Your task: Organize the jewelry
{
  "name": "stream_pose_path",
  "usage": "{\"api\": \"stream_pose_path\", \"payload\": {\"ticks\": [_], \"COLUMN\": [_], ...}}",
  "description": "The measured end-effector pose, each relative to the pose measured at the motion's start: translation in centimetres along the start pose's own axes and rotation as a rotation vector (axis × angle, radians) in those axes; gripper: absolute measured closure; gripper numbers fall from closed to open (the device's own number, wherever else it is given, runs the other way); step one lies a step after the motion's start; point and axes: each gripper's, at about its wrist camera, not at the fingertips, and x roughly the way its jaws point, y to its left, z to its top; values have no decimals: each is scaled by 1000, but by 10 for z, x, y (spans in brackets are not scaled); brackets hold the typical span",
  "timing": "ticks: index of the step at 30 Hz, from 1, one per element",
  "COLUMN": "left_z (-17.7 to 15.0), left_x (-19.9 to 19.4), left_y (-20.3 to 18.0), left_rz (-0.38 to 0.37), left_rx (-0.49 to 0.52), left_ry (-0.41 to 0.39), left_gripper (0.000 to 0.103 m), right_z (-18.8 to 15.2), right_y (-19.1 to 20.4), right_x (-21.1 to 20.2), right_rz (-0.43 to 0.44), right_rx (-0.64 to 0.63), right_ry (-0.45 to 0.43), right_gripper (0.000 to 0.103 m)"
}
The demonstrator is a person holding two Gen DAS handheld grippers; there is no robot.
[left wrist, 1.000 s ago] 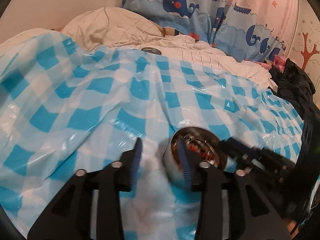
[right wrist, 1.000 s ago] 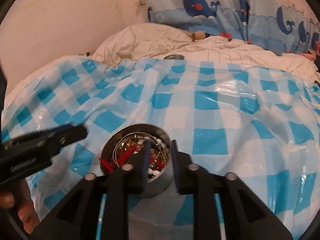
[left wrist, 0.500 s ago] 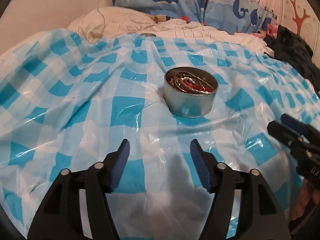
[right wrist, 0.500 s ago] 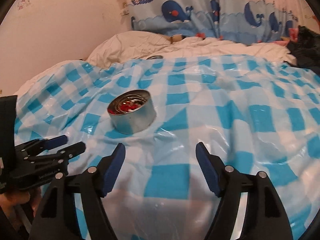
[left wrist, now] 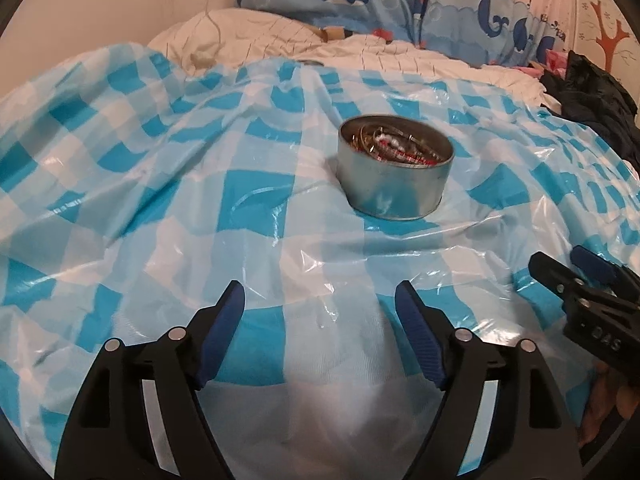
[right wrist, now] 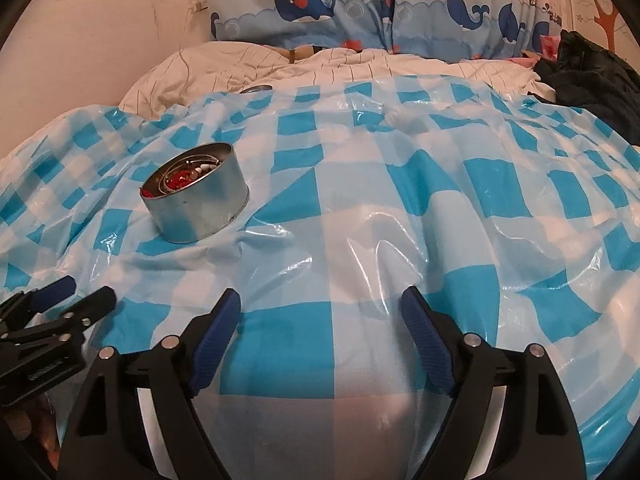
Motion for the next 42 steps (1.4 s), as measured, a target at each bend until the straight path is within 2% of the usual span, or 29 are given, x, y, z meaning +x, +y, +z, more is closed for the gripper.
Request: {"api": "stream_pose_path", "payload": {"ticks": [4, 10, 42], "left_z": [-2, -3, -2], "left_x": [12, 16, 13], "left_y": [3, 11, 8], "left_rz": [-3, -18, 54], "left_rx": [-34, -98, -67], "left_ry": [32, 31, 19], "left_gripper": [29, 28, 18], "right_z": [0, -1, -1], "right_y": [5, 6, 7], "right_x": [4, 4, 10], "right_rz": [-28, -36, -19], "right_rx": [-27, -27, -32], "right_ry": [12, -2, 26], "right_gripper": [19, 19, 8]}}
